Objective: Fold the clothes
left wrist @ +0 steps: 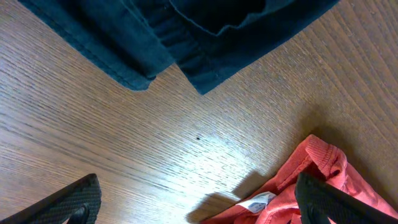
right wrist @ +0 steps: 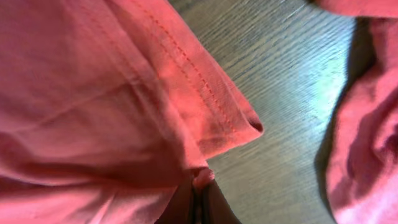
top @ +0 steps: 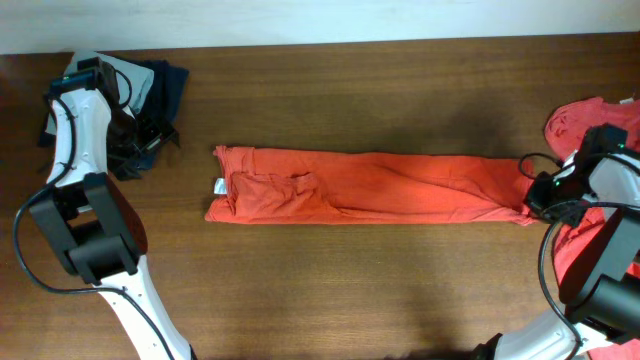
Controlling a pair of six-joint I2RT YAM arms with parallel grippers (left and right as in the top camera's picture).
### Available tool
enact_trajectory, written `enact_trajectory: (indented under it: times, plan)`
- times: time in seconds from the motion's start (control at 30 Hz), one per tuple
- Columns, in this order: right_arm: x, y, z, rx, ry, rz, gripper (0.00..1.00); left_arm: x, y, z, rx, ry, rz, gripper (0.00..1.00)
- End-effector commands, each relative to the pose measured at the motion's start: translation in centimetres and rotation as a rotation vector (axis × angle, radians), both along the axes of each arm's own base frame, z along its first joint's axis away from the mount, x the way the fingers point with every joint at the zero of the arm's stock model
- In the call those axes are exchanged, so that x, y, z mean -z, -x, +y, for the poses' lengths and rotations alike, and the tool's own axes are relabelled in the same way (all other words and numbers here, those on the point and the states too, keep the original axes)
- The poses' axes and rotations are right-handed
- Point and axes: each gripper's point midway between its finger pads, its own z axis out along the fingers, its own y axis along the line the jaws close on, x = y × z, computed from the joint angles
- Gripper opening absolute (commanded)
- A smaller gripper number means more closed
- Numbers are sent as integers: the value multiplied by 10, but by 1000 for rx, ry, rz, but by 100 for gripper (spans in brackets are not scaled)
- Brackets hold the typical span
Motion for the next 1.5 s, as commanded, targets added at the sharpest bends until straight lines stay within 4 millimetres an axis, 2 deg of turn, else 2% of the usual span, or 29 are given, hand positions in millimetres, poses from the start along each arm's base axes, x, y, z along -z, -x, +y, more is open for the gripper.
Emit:
enact_trajectory:
  times: [0.0,0.17,0.33,0.53,0.63,0.73,0.87,0.93,0.97,1.03,1.1,1.37,1.47]
  plan:
    - [2,2,-1,-7,31,-8,5,-6,-4,0,-8,2,-20,99]
    - [11,-4,-5,-7,55,-48,12,-6,-4,0,-8,2,-20,99]
    - [9,-17,-13,-6,87,-103,21,-6,-4,0,-8,2,-20,99]
    - [-11,-31,-19,-19,95,-137,36,-6,-4,0,-8,2,-20,99]
    - [-19,-31,-19,-19,90,-127,48,-6,-4,0,-8,2,-20,99]
    - [-23,-31,-17,-20,75,-121,50,-6,-4,1,-8,2,-20,99]
    - [-29,-30,-2,-51,-6,-125,52,-6,-4,0,-8,2,-20,99]
    - [-29,-21,7,-49,-46,-93,50,-6,-4,0,-8,2,-20,99]
    - [-28,-15,11,-47,-64,-68,44,-6,-4,0,-8,2,-20,99]
    - [-28,-3,18,-45,-94,-18,29,-6,-4,0,-8,2,-20,99]
    - [-28,4,21,-43,-110,9,6,-6,-4,0,-8,2,-20,99]
    - [-27,6,22,-43,-116,19,4,-6,-4,0,-8,2,-20,99]
    - [-20,8,22,-43,-111,34,4,-6,-4,0,-8,2,-20,99]
